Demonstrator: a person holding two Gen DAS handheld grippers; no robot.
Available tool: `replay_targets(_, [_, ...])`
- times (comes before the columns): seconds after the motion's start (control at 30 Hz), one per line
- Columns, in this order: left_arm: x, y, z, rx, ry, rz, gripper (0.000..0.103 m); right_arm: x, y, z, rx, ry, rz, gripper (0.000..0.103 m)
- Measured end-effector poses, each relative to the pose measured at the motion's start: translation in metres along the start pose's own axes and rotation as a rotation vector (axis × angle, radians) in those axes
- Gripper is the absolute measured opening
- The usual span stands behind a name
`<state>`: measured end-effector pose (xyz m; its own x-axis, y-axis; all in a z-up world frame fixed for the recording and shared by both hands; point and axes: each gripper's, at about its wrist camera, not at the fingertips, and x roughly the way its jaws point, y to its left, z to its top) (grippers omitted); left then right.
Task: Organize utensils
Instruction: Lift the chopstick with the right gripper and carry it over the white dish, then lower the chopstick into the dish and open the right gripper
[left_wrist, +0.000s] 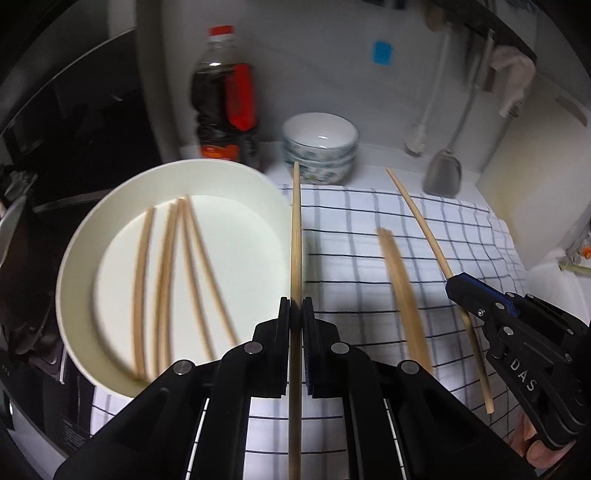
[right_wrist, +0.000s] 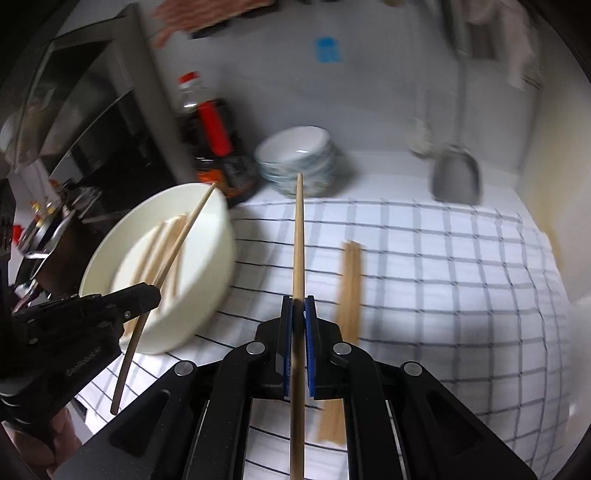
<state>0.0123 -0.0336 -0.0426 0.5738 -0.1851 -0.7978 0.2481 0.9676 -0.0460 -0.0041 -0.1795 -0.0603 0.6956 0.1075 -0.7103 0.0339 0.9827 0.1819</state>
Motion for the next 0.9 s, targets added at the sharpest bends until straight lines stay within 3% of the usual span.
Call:
replay_targets(0.53, [-0.008,0.127,0.031,-0.126,-0.061,0.128,0.007,0.06,0.122,0.045,-0.145,0.03,0.124,0.006])
replay_targets(0.9, [0.036,0.154,0.031,-0.151,0.004,0.14,0.007,0.107,0.158,0.056,-0.154,0.097,0.114,0.006])
